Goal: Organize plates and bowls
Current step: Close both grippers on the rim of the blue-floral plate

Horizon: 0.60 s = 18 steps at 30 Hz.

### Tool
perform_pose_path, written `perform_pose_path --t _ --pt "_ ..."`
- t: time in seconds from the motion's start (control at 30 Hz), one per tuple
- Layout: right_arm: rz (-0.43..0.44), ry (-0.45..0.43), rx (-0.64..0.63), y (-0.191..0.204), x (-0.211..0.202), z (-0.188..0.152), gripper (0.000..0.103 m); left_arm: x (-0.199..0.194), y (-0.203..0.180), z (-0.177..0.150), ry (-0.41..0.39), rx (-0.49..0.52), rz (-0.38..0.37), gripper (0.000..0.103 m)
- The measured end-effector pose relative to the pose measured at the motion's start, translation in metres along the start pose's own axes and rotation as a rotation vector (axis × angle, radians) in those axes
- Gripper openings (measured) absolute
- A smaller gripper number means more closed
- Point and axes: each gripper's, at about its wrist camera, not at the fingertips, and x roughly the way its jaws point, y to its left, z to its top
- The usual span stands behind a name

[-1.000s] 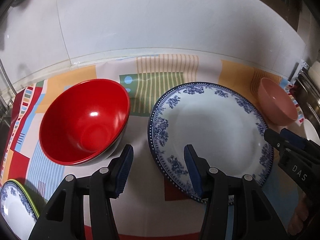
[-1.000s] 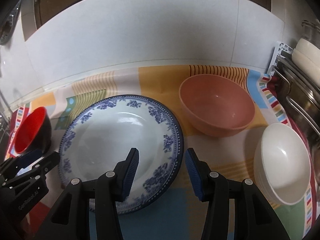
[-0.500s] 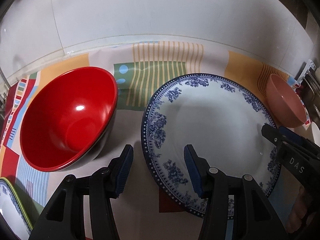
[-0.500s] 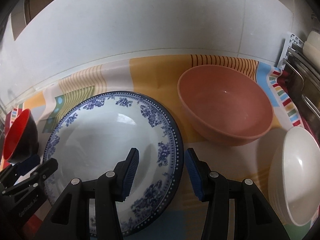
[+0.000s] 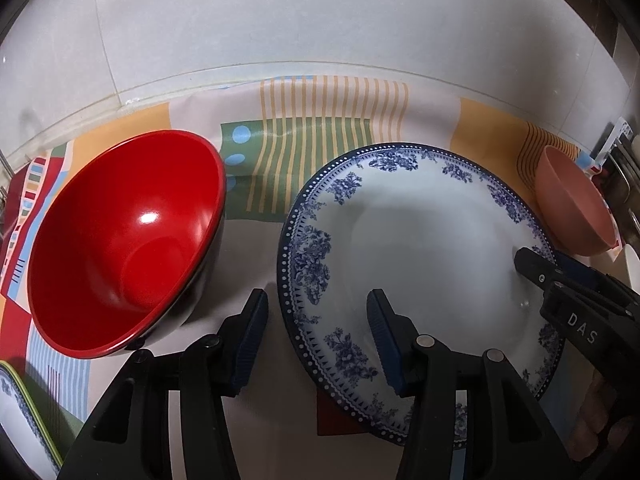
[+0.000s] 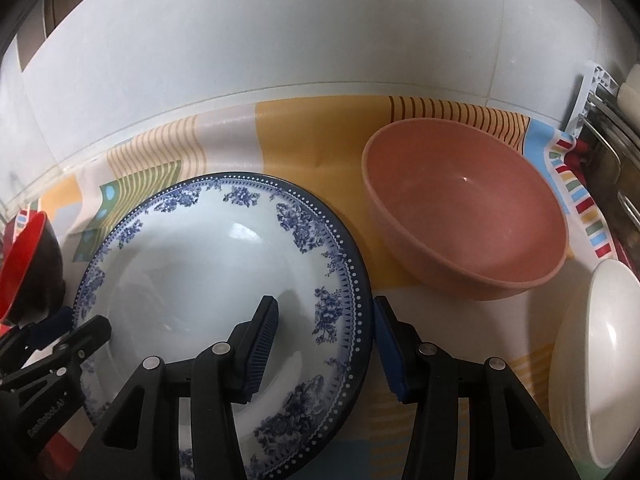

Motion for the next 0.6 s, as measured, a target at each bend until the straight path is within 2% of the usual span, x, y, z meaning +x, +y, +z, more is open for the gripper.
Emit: perform_pose_path --t 0.03,0.13,0.23,0.3,0.6 --pt "0.001 0.000 0.000 0.000 0.000 0.000 0.049 0.000 -0.001 0.001 -0.002 0.006 -0.002 0.044" --pt "0.000 -0.002 -0.004 0.000 0.001 0.002 0.049 0.000 -0.001 0.001 -0.005 0.010 0.005 0.041" --pt "-0.012 -0.006 -0.002 -0.002 0.000 0.002 0.043 -0.001 -0.001 0.002 -0.006 0.009 0.008 0.039" --pt "-0.019 -0.006 -0.001 -0.002 0.000 0.003 0.039 -0.001 0.000 0.002 -0.004 0.012 0.008 0.038" --pt "-0.021 -0.011 -0.009 0.001 -0.016 -0.006 0.038 -0.015 0.006 -0.002 -0.019 0.023 -0.005 0.039"
